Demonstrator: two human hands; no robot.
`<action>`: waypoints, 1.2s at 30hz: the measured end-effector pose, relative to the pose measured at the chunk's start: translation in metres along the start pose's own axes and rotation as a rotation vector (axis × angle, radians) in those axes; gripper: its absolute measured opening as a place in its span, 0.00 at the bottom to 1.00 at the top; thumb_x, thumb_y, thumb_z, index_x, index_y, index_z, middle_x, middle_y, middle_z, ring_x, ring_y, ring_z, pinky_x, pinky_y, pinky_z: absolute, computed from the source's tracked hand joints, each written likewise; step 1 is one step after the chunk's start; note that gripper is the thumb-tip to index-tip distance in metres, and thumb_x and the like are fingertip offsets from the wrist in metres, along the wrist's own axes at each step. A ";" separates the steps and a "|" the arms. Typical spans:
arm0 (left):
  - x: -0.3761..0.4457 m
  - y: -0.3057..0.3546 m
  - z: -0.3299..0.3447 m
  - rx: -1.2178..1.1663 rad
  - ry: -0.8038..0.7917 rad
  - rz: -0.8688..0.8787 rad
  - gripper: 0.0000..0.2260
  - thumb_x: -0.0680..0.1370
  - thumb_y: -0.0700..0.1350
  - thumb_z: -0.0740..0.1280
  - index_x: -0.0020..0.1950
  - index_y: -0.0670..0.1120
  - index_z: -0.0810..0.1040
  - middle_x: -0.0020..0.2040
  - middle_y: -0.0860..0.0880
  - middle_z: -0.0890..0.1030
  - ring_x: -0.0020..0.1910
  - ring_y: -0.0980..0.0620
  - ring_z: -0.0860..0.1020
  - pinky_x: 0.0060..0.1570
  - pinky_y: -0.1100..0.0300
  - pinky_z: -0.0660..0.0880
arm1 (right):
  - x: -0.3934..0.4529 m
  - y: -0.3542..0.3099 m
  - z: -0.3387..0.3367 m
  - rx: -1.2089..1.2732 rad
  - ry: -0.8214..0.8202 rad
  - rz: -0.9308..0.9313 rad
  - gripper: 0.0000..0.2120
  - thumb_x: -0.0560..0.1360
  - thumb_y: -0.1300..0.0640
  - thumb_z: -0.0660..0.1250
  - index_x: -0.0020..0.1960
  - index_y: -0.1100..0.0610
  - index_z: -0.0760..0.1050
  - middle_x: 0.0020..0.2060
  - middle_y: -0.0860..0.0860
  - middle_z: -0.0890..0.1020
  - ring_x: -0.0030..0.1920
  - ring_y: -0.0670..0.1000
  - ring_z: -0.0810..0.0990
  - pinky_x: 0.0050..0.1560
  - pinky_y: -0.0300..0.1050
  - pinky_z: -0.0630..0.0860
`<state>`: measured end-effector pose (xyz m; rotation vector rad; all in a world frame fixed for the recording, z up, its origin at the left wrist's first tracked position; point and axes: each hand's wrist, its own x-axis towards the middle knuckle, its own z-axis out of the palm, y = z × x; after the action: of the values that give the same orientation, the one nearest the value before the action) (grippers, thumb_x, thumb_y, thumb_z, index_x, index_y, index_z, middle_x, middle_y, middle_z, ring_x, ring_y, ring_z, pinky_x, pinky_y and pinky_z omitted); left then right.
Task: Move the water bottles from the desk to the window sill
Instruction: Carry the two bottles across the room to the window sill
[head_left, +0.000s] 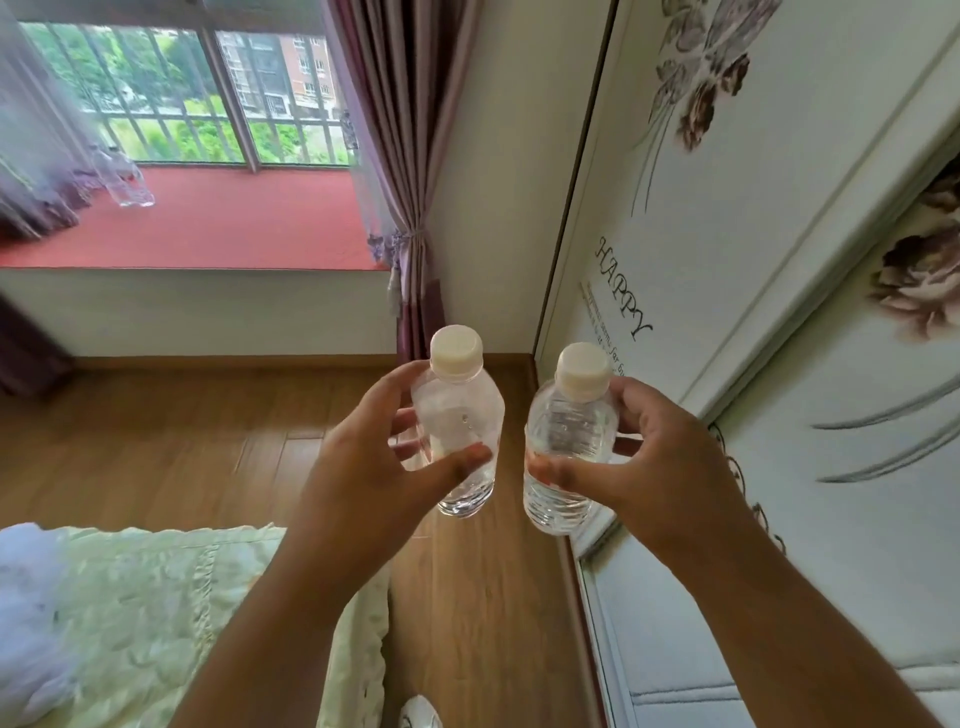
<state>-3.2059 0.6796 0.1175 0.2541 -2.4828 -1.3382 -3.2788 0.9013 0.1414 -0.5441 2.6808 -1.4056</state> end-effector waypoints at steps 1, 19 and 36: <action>0.008 -0.005 -0.005 -0.004 0.001 -0.002 0.36 0.65 0.61 0.77 0.71 0.63 0.66 0.62 0.65 0.77 0.59 0.59 0.80 0.48 0.73 0.73 | 0.009 -0.004 0.006 0.004 -0.001 -0.005 0.33 0.60 0.39 0.78 0.61 0.40 0.71 0.49 0.28 0.76 0.46 0.22 0.75 0.41 0.18 0.69; 0.132 -0.077 -0.054 0.055 0.067 -0.053 0.37 0.63 0.66 0.75 0.70 0.67 0.66 0.59 0.72 0.75 0.53 0.69 0.78 0.47 0.76 0.74 | 0.170 -0.018 0.080 0.065 -0.101 -0.042 0.34 0.59 0.36 0.77 0.62 0.42 0.73 0.52 0.32 0.80 0.49 0.32 0.80 0.42 0.21 0.73; 0.245 -0.081 -0.051 0.074 0.478 -0.196 0.37 0.65 0.61 0.79 0.72 0.61 0.70 0.60 0.74 0.77 0.58 0.74 0.76 0.50 0.75 0.76 | 0.384 -0.029 0.109 0.216 -0.474 -0.258 0.35 0.59 0.43 0.85 0.63 0.43 0.78 0.51 0.37 0.85 0.50 0.37 0.83 0.50 0.32 0.79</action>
<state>-3.4171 0.5224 0.1213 0.7553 -2.1420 -1.0945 -3.6063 0.6707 0.1417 -1.0735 2.1179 -1.3820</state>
